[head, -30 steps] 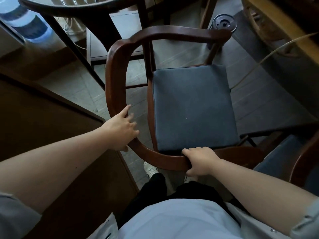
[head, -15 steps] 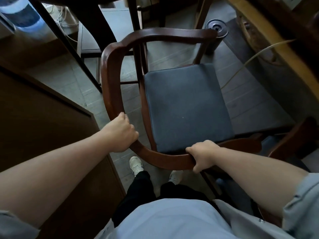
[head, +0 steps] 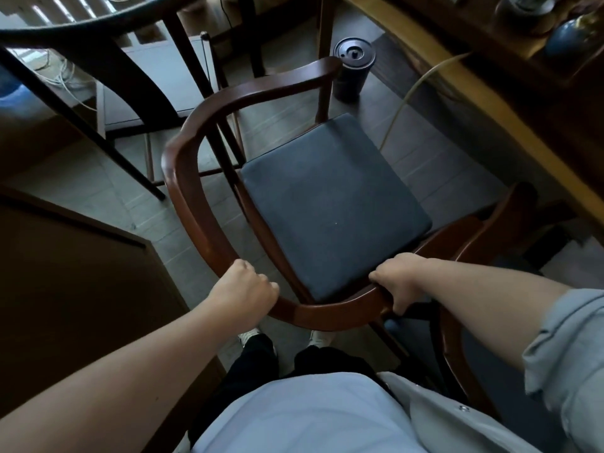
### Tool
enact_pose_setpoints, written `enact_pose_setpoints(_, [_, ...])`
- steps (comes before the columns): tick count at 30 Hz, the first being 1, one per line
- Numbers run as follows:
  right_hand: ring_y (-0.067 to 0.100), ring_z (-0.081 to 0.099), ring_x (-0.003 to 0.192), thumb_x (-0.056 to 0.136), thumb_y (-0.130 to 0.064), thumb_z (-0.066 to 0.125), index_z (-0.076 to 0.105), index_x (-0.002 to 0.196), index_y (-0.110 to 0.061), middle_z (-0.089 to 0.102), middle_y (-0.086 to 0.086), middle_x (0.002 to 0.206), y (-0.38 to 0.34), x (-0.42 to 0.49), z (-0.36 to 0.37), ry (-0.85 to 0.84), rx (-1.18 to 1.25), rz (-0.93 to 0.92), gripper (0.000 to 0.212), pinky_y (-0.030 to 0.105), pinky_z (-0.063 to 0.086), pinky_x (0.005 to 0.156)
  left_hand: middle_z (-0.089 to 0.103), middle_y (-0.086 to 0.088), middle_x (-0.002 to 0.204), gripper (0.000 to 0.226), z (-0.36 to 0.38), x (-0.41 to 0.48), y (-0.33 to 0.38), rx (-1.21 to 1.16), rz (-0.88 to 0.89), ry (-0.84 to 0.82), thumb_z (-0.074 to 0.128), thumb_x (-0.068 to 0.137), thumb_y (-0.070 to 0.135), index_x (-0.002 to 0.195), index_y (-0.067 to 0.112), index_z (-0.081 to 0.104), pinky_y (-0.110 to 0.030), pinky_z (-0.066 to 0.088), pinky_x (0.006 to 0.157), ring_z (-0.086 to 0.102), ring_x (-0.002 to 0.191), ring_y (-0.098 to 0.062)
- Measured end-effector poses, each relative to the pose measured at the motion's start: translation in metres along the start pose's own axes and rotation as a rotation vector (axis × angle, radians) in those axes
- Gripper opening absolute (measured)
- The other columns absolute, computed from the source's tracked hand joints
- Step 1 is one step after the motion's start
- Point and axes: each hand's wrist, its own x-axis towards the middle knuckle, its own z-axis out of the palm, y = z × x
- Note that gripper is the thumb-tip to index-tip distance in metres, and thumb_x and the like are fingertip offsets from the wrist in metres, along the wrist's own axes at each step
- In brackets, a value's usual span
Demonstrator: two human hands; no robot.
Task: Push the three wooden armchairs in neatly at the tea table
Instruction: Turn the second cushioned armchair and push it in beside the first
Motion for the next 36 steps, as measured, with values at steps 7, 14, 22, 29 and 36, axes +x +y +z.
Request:
enact_pose_setpoints(7, [0.024,0.052,0.110,0.062,-0.048,0.071,0.053,0.112,-0.027,0.056,0.001,0.112,0.000,-0.007,0.019,0.169,0.002,0.048,0.057,0.041,0.041,0.096,0.065,0.001,0.102,0.024,-0.001,-0.005,-0.020,-0.094,0.060,0.038,0.052,0.090,0.034,0.111,0.023,0.055,-0.038,0.045,0.081,0.060,0.091,-0.024])
enact_pose_setpoints(14, [0.026,0.009,0.149,0.081,-0.019,0.068,0.044,0.141,-0.025,0.016,0.009,0.161,-0.063,-0.030,0.059,0.709,1.061,0.396,0.066,0.044,0.017,0.119,0.062,0.003,0.099,0.039,-0.013,0.011,-0.050,-0.090,0.230,-0.154,0.054,0.083,0.048,0.116,0.028,0.054,-0.041,0.051,0.077,0.059,0.090,-0.022])
enact_pose_setpoints(22, [0.025,0.059,0.116,0.069,-0.053,0.076,0.041,0.142,-0.020,0.058,0.005,0.136,-0.098,0.004,0.072,0.978,2.211,0.861,0.087,0.047,0.048,0.101,0.060,0.001,0.107,0.072,-0.032,0.031,-0.071,-0.279,0.388,-0.427,0.049,0.076,0.077,0.126,0.026,0.050,-0.039,0.049,0.081,0.058,0.092,-0.022])
enact_pose_setpoints(29, [0.035,0.061,0.108,0.074,-0.039,0.085,0.034,0.140,-0.014,0.056,0.012,0.128,-0.078,0.039,0.063,0.935,2.503,1.033,0.086,0.057,0.055,0.088,0.055,-0.003,0.129,0.089,-0.025,0.063,-0.079,-0.399,0.301,-0.668,0.036,0.071,0.088,0.131,0.024,0.051,-0.045,0.038,0.097,0.051,0.110,-0.024])
enact_pose_setpoints(36, [0.036,0.059,0.108,0.074,-0.036,0.080,0.024,0.144,-0.017,0.051,0.014,0.135,-0.091,0.050,0.049,0.882,2.448,1.138,0.092,0.057,0.056,0.086,0.060,0.001,0.116,0.089,-0.012,0.062,-0.094,-0.475,0.288,-0.683,0.043,0.063,0.090,0.126,0.027,0.052,-0.044,0.044,0.095,0.057,0.101,-0.021])
